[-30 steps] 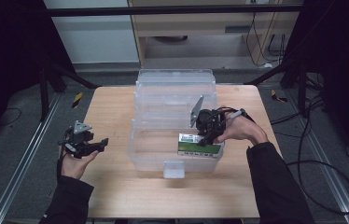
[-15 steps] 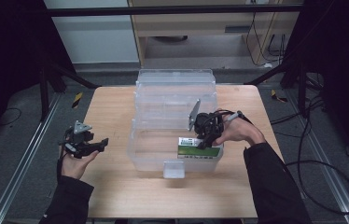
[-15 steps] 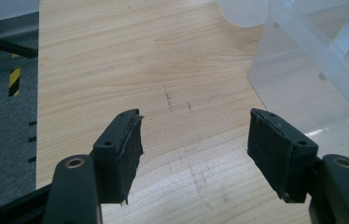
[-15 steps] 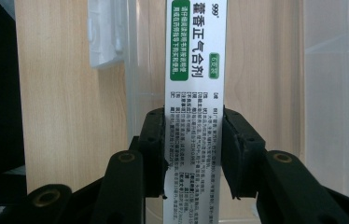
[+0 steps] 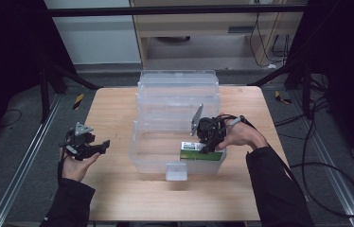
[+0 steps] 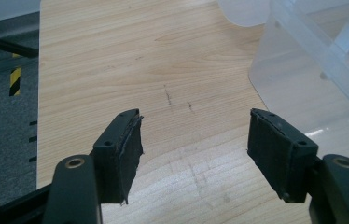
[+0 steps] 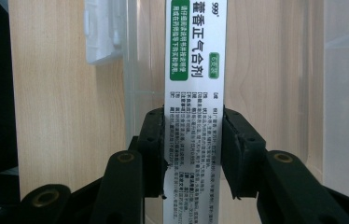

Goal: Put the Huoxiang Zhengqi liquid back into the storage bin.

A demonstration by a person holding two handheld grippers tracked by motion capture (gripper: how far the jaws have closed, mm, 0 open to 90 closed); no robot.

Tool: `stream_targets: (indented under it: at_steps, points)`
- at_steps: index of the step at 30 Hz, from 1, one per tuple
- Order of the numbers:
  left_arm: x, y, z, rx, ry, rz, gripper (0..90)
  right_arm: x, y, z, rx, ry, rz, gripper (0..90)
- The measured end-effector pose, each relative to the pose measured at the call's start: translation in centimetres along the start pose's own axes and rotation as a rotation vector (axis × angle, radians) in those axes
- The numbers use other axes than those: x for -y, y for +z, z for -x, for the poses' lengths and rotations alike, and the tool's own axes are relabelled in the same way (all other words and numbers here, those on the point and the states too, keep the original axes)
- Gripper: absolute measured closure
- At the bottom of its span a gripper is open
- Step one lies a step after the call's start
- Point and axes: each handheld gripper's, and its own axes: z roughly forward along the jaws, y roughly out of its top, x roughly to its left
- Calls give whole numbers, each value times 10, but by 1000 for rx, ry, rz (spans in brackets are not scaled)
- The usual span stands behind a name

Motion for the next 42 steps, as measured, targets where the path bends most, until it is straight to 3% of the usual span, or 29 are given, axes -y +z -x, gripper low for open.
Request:
stream_targets:
  at_steps: [24, 31, 34, 42]
  points:
    - [0, 1, 1, 1, 4, -3, 343, 3, 17, -3, 10, 11, -4, 628]
    - [0, 1, 1, 0, 3, -4, 343, 5, 23, -2, 6, 40, -22, 627]
    - [0, 1, 1, 0, 4, -6, 343, 7, 15, -2, 8, 61, 29, 619]
    - [0, 2, 2, 1, 6, -7, 343, 12, -6, -3, 68, 119, 123, 602]
